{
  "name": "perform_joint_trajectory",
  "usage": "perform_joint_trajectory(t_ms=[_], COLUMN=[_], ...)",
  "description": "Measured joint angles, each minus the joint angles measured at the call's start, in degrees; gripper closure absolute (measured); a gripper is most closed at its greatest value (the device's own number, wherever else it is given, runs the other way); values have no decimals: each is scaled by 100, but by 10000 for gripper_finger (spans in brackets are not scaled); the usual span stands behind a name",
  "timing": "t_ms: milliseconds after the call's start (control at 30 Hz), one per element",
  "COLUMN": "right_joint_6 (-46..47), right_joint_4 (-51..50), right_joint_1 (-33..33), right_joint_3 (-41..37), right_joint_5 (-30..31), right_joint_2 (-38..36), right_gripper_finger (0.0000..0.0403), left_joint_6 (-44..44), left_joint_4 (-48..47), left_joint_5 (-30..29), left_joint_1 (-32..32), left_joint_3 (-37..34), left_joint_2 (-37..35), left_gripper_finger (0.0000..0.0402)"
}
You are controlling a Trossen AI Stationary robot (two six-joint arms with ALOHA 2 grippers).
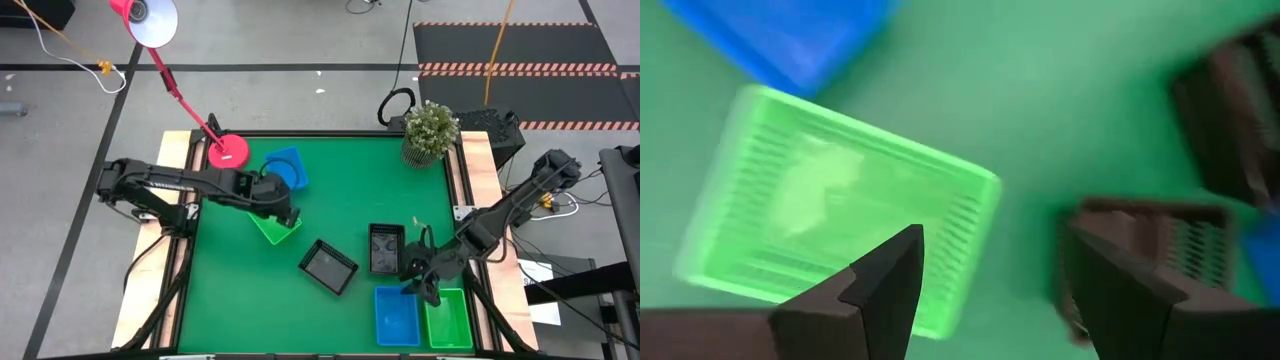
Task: Stack baskets by color
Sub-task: Stack the top green bin on the green bins
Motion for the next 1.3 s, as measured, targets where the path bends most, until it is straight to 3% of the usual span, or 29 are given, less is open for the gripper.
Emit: perform_joint_trajectory(t_ms=[200,433,700,833,967,1167,1300], right_joint_6=[-15,-347,-791,-713,-635,-300,119], right_joint_4=[-12,-18,5,2,-79,-168,-183], right_joint_1=[-423,-1015,-1445,-1480,-1478,-1539,-1590], right_joint_3=[0,0,0,0,0,0,0], right_joint_5=[-17,-17,-36,-159,-183,-305,-349], right_joint_2=[-389,-679,-780,-795,-795,-863,-983], right_gripper_finger=[222,222,222,222,222,222,222], left_joint_6=[-326,-1330,-2070,-1869,-1227,-19,565], left_joint_4=[671,600,112,-397,-870,-923,-923], left_joint_5=[109,101,80,156,421,664,667], left_joint_1=[-579,-1236,-1529,-1295,-778,169,763], left_joint_3=[-61,-76,-61,-63,-63,-63,-63], left_joint_2=[116,262,297,241,254,247,247], left_gripper_finger=[191,246,254,239,196,129,116])
